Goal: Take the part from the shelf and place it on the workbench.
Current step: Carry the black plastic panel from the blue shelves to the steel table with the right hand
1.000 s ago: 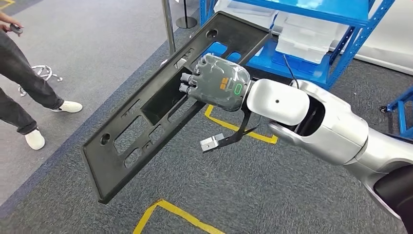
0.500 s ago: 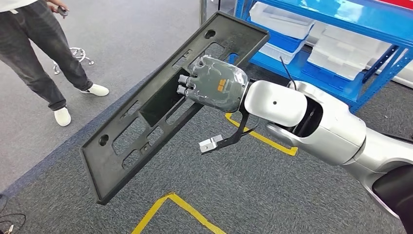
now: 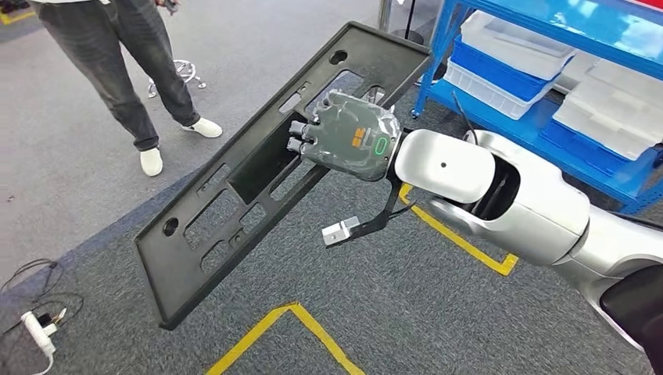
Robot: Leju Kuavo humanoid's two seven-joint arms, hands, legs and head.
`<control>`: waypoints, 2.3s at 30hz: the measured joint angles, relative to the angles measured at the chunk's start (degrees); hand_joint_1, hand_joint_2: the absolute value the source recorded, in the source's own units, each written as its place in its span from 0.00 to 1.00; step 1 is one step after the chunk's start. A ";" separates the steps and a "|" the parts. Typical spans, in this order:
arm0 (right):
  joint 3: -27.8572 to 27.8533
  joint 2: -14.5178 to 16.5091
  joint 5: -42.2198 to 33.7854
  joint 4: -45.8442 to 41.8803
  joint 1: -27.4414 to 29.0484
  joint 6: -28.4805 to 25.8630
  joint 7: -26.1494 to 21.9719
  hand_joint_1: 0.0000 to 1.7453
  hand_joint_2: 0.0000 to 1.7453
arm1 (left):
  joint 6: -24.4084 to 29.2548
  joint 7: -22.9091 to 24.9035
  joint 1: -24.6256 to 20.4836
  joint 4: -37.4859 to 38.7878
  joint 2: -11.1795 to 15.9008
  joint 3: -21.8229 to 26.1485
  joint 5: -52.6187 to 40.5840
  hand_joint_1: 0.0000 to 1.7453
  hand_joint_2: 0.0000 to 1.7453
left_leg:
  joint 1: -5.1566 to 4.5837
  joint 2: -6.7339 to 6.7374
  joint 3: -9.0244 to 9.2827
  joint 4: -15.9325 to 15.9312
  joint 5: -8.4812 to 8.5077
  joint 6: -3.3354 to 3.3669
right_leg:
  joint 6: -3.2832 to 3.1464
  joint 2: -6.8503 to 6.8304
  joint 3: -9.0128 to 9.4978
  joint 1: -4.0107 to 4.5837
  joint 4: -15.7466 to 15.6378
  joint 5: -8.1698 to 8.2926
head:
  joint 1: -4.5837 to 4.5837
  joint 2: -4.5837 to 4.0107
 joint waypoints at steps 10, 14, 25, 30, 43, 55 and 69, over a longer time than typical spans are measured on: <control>0.04 0.00 0.00 0.07 0.12 0.00 0.00 1.00 1.00 | 0.02 0.08 -0.23 -0.01 0.17 0.00 -0.07 0.00 1.00 | -0.17 8.92 -0.27 2.46 -0.57 -0.68 | 0.11 -6.77 0.62 0.43 -0.08 -0.65 | -0.26 0.00; 0.03 0.03 0.04 0.20 0.15 -0.16 0.02 1.00 1.00 | 0.03 0.09 -0.18 -0.01 0.21 0.00 -0.15 0.00 1.00 | -0.66 8.85 1.56 -1.39 0.37 0.73 | 1.02 -8.74 0.91 1.03 0.26 -1.20 | -0.19 0.00; 0.01 -0.01 0.32 0.69 0.93 -0.33 0.10 1.00 1.00 | 0.01 -0.03 -0.49 -0.01 0.12 0.00 -0.44 0.00 1.00 | -0.38 1.43 1.49 -1.21 0.78 2.06 | 1.08 0.30 -2.86 0.29 6.93 -2.19 | -0.14 0.00; 0.00 0.06 0.60 0.77 0.96 -0.54 0.12 1.00 1.00 | 0.02 -0.20 -0.41 0.01 -0.07 0.00 -0.80 0.00 1.00 | 0.28 -1.46 0.32 -1.46 1.47 0.35 | 0.23 1.59 -0.31 0.32 0.63 -0.24 | -0.13 0.00; 0.00 0.14 0.83 0.98 0.95 -0.76 0.25 1.00 1.00 | 0.03 -0.26 -0.42 0.00 0.26 0.00 -1.21 0.00 1.00 | -0.54 9.25 1.55 -1.48 0.50 0.00 | 0.73 -7.62 0.91 0.56 0.24 -0.99 | -0.24 0.00; -0.06 0.21 0.95 0.97 1.16 -0.81 0.31 1.00 1.00 | 0.00 -0.27 -0.45 0.00 0.18 0.00 -1.27 0.00 1.00 | -0.62 1.73 1.27 -1.37 1.11 2.18 | 1.10 -0.48 -3.70 0.12 8.96 -3.30 | -0.21 0.00; 0.67 0.88 1.03 1.26 0.85 0.07 0.31 1.00 1.00 | -0.07 -0.08 -0.50 0.05 0.18 0.02 -1.28 0.00 1.00 | 0.51 6.65 -5.54 10.49 -2.76 -1.70 | -0.36 -5.32 1.26 -0.17 -0.61 -0.50 | -0.65 0.00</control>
